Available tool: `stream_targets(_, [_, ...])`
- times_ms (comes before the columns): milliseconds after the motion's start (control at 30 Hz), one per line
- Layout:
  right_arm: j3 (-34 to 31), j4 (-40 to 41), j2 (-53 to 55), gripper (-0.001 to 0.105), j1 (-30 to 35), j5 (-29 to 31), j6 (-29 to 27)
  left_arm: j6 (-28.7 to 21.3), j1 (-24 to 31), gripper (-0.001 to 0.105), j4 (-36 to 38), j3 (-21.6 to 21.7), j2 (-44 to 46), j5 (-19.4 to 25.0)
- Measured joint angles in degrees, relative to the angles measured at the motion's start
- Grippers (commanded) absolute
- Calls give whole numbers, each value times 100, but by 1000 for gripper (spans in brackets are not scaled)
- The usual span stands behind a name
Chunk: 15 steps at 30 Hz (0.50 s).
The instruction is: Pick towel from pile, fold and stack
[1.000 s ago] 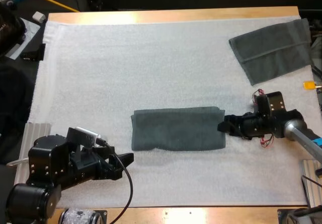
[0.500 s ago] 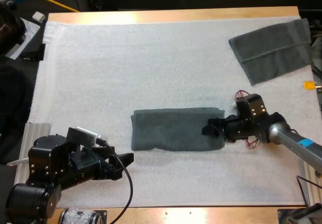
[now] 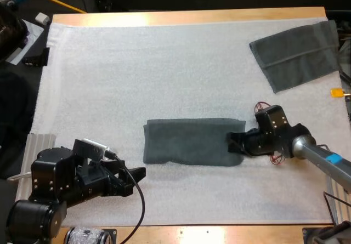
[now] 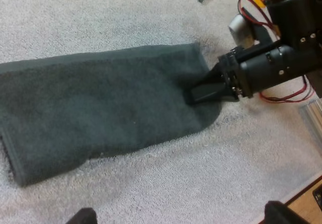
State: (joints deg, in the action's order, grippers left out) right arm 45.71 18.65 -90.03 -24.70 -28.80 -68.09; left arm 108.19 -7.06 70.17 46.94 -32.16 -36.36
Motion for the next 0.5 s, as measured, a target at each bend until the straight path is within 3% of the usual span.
stream_targets(267, [214, 1098, 815, 0, -15, 1253, -564, 0, 0, 63, 0, 0, 0, 0])
stream_targets(500, [1042, 2647, 1094, 0, -15, 2829, -1829, 0, 0, 64, 0, 0, 0, 0])
